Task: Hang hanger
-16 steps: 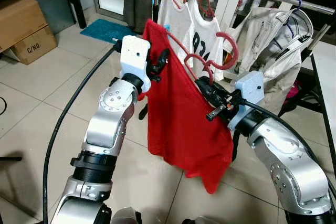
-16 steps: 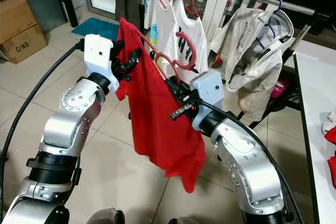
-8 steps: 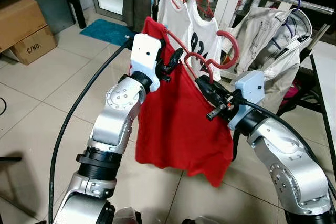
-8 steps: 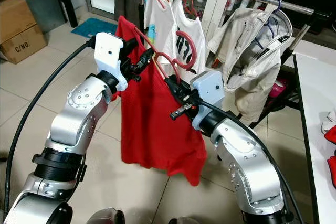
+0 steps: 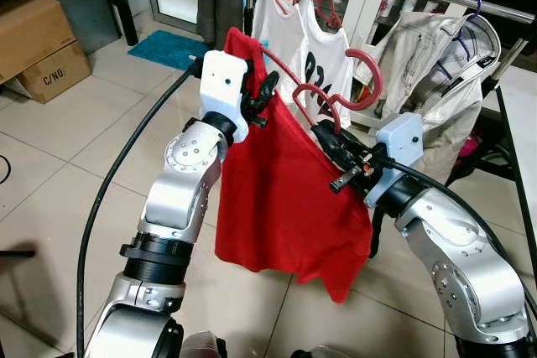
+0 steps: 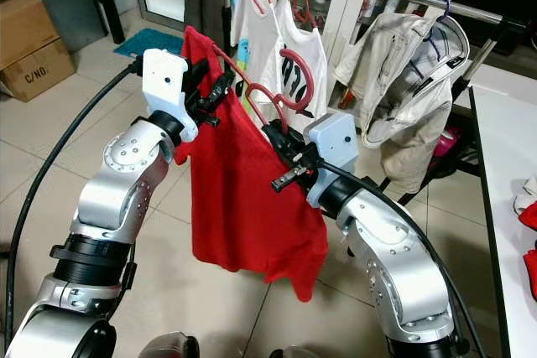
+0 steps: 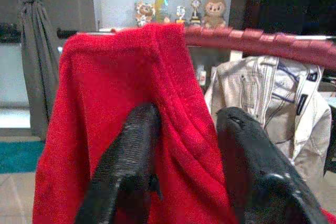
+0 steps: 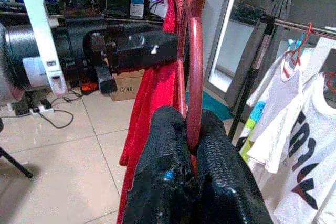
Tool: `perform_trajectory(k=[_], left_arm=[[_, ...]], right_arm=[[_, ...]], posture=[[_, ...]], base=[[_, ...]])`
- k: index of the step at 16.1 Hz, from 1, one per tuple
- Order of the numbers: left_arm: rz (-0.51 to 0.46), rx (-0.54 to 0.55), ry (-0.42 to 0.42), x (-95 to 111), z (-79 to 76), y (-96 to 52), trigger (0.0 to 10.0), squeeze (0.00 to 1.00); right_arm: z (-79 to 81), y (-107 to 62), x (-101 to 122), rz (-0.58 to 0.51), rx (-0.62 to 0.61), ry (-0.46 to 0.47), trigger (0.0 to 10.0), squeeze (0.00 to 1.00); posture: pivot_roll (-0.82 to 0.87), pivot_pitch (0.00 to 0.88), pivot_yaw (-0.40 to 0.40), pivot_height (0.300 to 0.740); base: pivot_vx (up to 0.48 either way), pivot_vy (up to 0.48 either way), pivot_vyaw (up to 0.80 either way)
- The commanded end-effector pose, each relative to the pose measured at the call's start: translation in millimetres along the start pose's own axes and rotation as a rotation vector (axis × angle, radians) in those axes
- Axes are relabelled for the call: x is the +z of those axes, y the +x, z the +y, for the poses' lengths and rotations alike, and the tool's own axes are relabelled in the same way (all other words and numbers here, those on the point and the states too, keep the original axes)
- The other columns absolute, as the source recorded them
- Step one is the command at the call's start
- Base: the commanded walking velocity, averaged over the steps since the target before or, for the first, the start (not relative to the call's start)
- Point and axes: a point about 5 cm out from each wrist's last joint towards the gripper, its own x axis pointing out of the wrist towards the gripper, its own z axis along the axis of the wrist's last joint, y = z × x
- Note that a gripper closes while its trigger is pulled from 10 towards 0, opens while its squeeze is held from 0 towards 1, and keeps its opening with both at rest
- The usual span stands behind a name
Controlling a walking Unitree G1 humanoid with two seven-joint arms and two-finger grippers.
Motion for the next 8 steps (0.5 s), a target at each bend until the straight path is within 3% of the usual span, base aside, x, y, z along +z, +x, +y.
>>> perform_trajectory(k=[1,4,8], left_arm=[[-0.015,0.0,0.012,4.3,-0.2,3.3,3.1,0.0],[-0.023,0.005,0.011,7.1,2.1,5.0,0.0,0.0],[-0.026,0.009,0.003,5.5,1.2,4.1,0.0,0.0]], right_arm=[[-0.5,-1.2,8.9,-0.052,0.008,-0.02,10.0,0.0],[-0.8,-1.6,8.8,-0.052,0.005,-0.023,10.0,0.0],[-0.4,-1.9,8.3,-0.053,0.005,-0.023,10.0,0.0]], posture=[[0.02,0.026,-0.067,0.74],[0.02,0.021,-0.064,0.74],[0.02,0.016,-0.066,0.74]], base=[[0.0,0.0,0.0],[0.0,0.0,0.0],[0.0,0.0,0.0]])
